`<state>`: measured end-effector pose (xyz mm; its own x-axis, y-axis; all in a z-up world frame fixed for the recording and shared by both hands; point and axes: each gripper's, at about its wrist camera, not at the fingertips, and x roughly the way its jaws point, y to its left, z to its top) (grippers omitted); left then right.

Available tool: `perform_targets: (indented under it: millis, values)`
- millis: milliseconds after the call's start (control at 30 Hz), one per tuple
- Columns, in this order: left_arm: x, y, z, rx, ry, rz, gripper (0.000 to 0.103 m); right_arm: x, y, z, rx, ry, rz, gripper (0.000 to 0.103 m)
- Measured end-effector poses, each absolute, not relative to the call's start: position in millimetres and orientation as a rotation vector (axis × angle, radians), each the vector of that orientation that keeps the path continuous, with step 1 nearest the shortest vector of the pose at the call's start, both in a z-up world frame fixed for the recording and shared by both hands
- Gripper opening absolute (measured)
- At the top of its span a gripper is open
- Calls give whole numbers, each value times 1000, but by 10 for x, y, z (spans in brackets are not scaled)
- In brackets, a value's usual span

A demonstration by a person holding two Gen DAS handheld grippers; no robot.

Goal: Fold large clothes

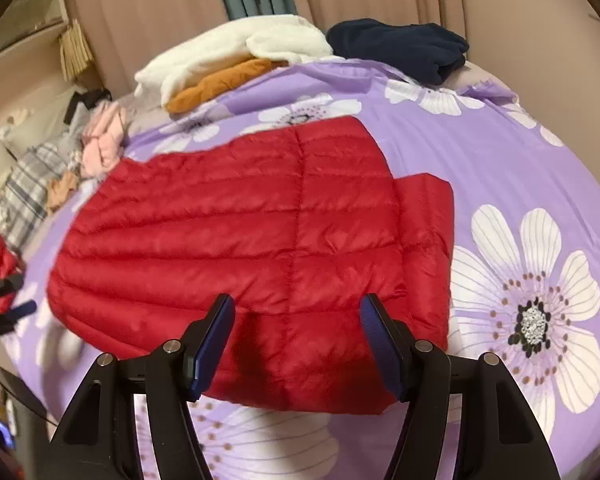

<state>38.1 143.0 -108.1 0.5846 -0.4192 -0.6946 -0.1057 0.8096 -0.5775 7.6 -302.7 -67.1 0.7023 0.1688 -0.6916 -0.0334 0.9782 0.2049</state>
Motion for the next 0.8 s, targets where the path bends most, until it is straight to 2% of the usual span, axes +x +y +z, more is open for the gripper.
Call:
perform_targets:
  millis: [800]
  values:
    - [261, 1710, -1425, -797, 996, -218, 80, 178, -2453, -526, 107, 782, 222, 66]
